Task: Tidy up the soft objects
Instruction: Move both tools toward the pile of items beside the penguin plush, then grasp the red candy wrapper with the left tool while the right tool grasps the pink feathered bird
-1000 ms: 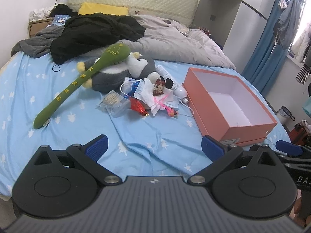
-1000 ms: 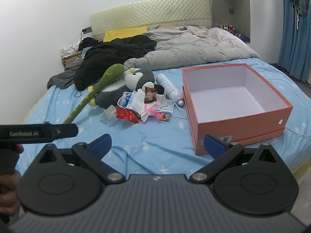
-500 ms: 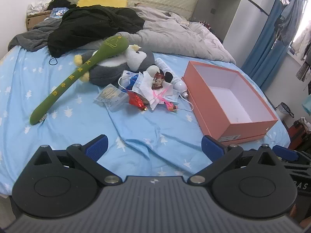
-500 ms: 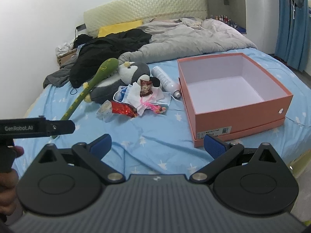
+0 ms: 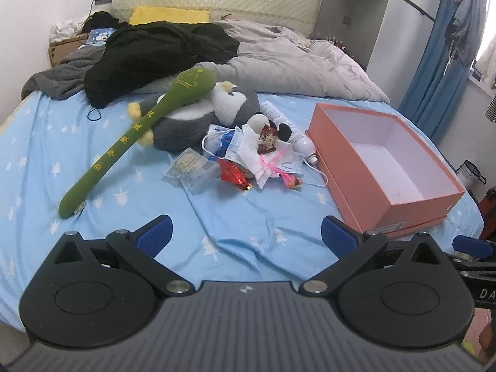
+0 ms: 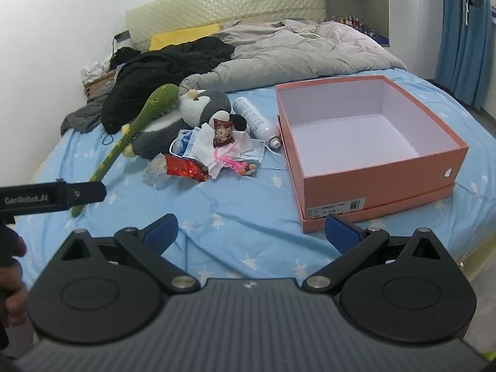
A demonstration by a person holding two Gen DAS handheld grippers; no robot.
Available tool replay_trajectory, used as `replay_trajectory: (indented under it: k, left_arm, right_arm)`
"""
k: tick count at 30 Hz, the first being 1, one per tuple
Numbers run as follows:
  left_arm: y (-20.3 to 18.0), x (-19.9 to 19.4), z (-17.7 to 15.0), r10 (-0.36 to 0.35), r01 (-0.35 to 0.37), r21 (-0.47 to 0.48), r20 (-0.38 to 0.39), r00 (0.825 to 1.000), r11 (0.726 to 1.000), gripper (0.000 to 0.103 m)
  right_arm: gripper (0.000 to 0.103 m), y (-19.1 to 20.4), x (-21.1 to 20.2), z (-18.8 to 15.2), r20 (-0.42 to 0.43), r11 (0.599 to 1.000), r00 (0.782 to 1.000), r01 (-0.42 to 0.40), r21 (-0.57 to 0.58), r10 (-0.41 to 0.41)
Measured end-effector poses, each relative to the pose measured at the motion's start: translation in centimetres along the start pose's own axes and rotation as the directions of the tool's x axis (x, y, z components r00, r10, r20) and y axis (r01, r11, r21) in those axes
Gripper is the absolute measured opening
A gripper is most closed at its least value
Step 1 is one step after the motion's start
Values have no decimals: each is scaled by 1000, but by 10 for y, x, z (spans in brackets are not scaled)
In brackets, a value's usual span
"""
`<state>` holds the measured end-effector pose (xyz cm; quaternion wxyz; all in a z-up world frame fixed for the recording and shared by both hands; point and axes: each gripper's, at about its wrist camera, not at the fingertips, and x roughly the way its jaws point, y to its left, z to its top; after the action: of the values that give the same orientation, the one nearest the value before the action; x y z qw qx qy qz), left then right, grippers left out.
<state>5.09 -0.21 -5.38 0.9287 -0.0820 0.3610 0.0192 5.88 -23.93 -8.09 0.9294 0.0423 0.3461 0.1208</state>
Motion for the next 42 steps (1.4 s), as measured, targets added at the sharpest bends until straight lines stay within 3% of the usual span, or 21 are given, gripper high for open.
replay_trajectory:
  k: [10, 15, 17, 22, 25, 28, 30, 32, 34, 42]
  left_arm:
    - [9, 35, 11, 10, -10, 1, 27, 1000, 1000, 103]
    - [19, 65, 19, -13, 13, 9, -30, 999, 1000, 103]
    - [23, 76, 20, 9, -9, 7, -28, 1000, 1000, 103]
    - [29, 103, 26, 41, -39, 33, -49, 998, 999, 103]
    - [37, 123, 29, 28, -27, 14, -76, 997, 1000, 103]
    - [44, 141, 30, 4, -6, -16, -106, 994, 1000, 103]
    - [50, 155, 32, -34, 28, -56, -121, 992, 998, 102]
    - [55, 169, 34, -50, 38, -92, -128, 991, 995, 99]
    - [58, 187, 38, -51, 36, -115, -138, 989, 993, 89]
    - [67, 248, 54, -83, 53, -168, -173, 982, 984, 75]
  right_arm:
    - [103, 3, 30, 4, -35, 1000, 999, -29, -6, 29]
    - [103, 12, 53, 9, -38, 1000, 999, -14, -17, 13]
    - [103, 18, 61, 10, -43, 999, 999, -28, -36, 26]
    - [98, 28, 87, 14, -74, 997, 996, -54, -59, 49]
    - [93, 31, 106, 18, -90, 996, 995, -59, -72, 53]
    - [79, 31, 127, 21, -107, 995, 992, -69, -72, 61]
    - [77, 31, 143, 23, -111, 994, 992, -63, -84, 53]
    - [78, 34, 159, 25, -116, 989, 992, -67, -131, 52]
    - [78, 34, 173, 28, -101, 987, 993, -81, -140, 68]
    - [77, 32, 238, 43, -143, 979, 989, -66, -195, 39]
